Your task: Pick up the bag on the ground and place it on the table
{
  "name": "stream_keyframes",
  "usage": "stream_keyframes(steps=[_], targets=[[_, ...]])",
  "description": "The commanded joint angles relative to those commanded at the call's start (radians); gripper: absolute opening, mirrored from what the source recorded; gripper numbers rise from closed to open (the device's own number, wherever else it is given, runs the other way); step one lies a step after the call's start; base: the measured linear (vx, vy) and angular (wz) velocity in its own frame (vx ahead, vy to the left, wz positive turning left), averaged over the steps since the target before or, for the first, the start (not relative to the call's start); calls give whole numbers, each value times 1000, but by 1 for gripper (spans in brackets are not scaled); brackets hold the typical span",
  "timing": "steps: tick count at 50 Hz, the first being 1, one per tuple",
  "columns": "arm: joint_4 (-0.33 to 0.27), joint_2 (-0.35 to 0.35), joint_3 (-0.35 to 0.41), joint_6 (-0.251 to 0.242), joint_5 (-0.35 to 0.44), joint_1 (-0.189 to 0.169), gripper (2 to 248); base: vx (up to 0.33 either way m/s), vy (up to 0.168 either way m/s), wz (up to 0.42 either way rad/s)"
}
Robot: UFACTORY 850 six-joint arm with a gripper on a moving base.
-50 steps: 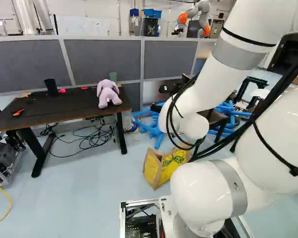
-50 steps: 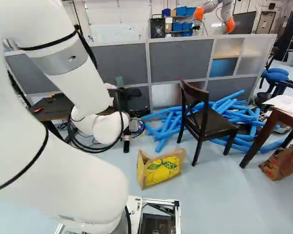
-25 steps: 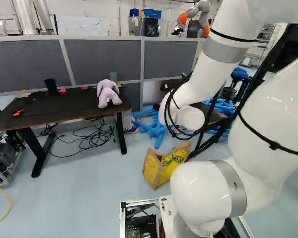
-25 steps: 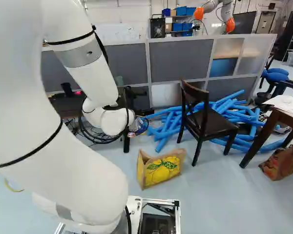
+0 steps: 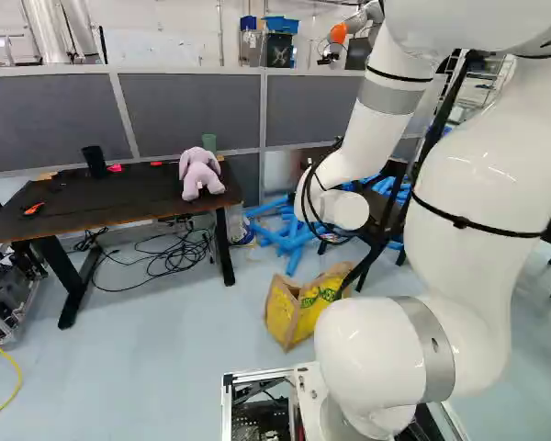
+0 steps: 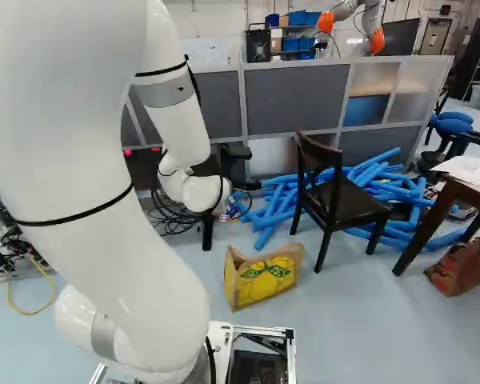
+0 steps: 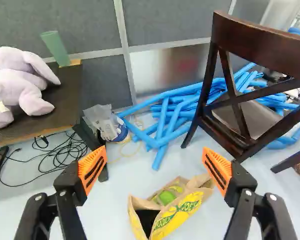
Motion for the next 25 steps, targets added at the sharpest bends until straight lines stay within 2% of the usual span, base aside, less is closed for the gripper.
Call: stream_keyframes(steps=[25], targets=[[18, -159, -112, 0, -33, -7, 247, 0, 0, 0]])
